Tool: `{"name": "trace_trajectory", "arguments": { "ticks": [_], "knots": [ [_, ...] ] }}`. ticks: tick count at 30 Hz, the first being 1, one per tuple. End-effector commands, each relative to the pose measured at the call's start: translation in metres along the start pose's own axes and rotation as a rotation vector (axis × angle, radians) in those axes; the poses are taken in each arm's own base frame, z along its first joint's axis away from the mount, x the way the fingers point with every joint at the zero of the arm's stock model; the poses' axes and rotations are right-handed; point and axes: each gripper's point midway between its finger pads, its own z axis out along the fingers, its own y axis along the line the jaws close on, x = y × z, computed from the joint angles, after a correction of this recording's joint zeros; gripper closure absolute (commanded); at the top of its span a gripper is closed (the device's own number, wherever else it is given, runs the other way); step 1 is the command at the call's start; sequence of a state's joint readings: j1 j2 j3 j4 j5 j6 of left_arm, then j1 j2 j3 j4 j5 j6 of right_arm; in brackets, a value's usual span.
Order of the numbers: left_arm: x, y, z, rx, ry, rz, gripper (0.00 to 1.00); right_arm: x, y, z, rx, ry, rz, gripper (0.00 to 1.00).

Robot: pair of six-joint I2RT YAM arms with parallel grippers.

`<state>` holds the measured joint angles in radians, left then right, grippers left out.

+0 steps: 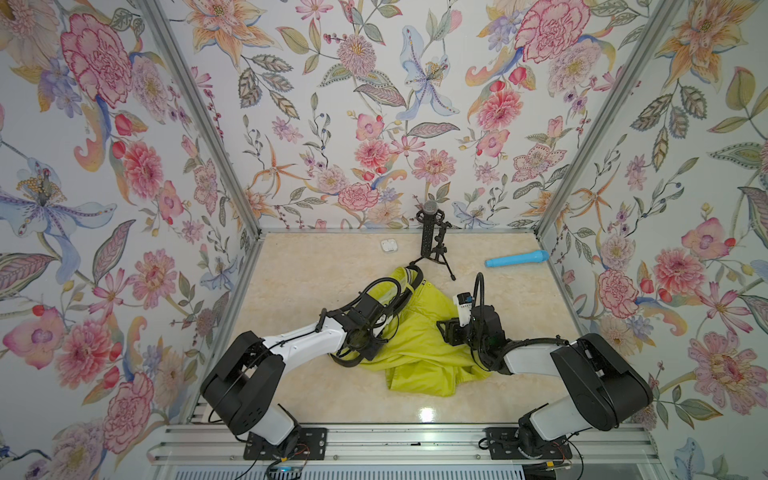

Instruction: Remove the belt from the trousers

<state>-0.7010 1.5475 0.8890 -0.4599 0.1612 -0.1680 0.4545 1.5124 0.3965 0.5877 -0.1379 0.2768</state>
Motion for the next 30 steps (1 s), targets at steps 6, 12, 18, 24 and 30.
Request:
{"name": "trace_trajectory", "arguments": {
  "ticks": [6, 12, 18, 24, 30],
  "knots": [
    [-0.078, -0.010, -0.057, 0.052, -0.025, 0.194, 1.00, -0.045, 0.046, -0.024, 0.022, -0.119, -0.375, 0.34],
    [-0.120, -0.038, -0.081, 0.230, -0.067, 0.288, 1.00, -0.093, 0.090, -0.068, 0.101, -0.404, -0.769, 0.25],
    [-0.139, -0.046, -0.092, 0.376, -0.105, 0.320, 1.00, -0.102, 0.106, -0.076, 0.170, -0.518, -1.064, 0.19],
    [-0.135, -0.045, -0.094, 0.422, -0.106, 0.309, 0.96, -0.109, 0.114, -0.060, 0.250, -0.542, -1.291, 0.16],
    [-0.130, -0.046, -0.096, 0.427, -0.105, 0.308, 0.96, -0.124, 0.138, -0.048, 0.292, -0.608, -1.478, 0.16]
  ]
}}
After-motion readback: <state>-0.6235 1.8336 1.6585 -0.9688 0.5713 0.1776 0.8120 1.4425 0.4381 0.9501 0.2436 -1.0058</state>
